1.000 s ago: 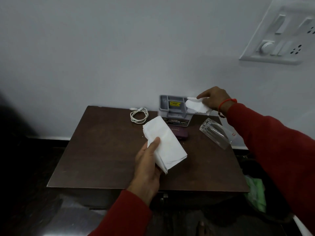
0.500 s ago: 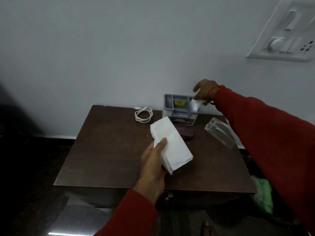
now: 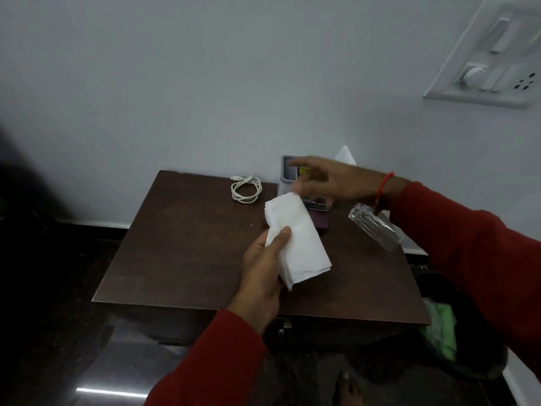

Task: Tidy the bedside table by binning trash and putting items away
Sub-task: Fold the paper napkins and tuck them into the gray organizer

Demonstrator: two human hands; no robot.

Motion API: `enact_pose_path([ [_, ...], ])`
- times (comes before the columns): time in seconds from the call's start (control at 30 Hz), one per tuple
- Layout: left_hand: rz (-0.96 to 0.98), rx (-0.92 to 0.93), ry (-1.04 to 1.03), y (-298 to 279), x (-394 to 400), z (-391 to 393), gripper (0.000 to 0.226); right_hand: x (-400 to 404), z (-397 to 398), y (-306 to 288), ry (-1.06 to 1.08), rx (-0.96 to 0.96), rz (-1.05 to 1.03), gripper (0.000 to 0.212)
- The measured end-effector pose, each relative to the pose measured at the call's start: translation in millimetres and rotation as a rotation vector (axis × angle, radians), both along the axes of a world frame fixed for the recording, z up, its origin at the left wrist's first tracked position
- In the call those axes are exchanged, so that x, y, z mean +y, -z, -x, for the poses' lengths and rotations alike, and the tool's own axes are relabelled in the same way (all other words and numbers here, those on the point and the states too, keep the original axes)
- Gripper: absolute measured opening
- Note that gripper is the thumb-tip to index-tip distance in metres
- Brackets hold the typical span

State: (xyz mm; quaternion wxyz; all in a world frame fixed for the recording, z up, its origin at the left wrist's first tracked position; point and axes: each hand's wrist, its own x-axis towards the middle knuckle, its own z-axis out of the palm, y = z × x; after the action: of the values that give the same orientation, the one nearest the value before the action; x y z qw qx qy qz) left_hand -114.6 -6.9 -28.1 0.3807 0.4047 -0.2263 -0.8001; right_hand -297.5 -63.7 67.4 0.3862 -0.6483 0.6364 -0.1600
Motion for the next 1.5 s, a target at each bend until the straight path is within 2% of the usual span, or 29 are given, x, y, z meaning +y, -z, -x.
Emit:
enact_pose_path([
  [0.03,0.023,-0.014,0.021,-1,2,1,0.026,5,-5,2,-0.096,0.016,-0.083,0.074],
  [0.07,0.045,-0.03,0.038,-2,3,2,0.027,7,-7,4,-0.17,0.041,-0.109,0.07],
  [0.13,0.076,-0.046,0.055,-3,6,4,0.028,8,-6,4,-0.236,0.083,-0.076,0.045],
  [0.23,0.093,-0.06,0.08,-4,8,5,0.031,9,0,-7,-0.142,0.076,-0.013,0.021],
  [0.4,0.074,-0.059,0.061,0,5,3,0.031,15,11,-21,-0.007,-0.02,-0.029,0.017],
  [0.53,0.068,-0.098,0.028,0,3,2,0.023,14,16,-23,0.023,0.001,-0.003,0.01],
  [0.63,0.075,-0.102,0.009,1,3,1,0.015,10,22,-28,0.148,-0.075,0.04,0.012],
  [0.7,0.073,-0.117,0.002,0,3,2,0.014,10,21,-31,0.135,-0.099,-0.03,0.02],
  [0.8,0.057,-0.133,-0.002,0,2,2,0.013,13,17,-29,-0.01,0.072,-0.147,0.036],
  [0.87,0.044,-0.137,-0.014,-1,2,2,0.017,12,18,-31,-0.064,0.136,-0.169,0.031],
  [0.93,0.047,-0.114,-0.021,0,3,0,0.022,6,25,-37,0.031,0.115,-0.076,0.025],
  [1.07,0.044,-0.091,-0.005,-1,3,-3,0.023,-16,44,-42,0.311,0.026,0.236,0.019],
  [1.23,0.04,-0.075,0.01,0,3,-2,0.015,-49,57,-25,0.418,0.219,0.511,0.022],
  [1.5,0.026,-0.077,0.01,3,-1,-5,0.014,-78,65,-7,0.385,0.382,0.472,0.033],
])
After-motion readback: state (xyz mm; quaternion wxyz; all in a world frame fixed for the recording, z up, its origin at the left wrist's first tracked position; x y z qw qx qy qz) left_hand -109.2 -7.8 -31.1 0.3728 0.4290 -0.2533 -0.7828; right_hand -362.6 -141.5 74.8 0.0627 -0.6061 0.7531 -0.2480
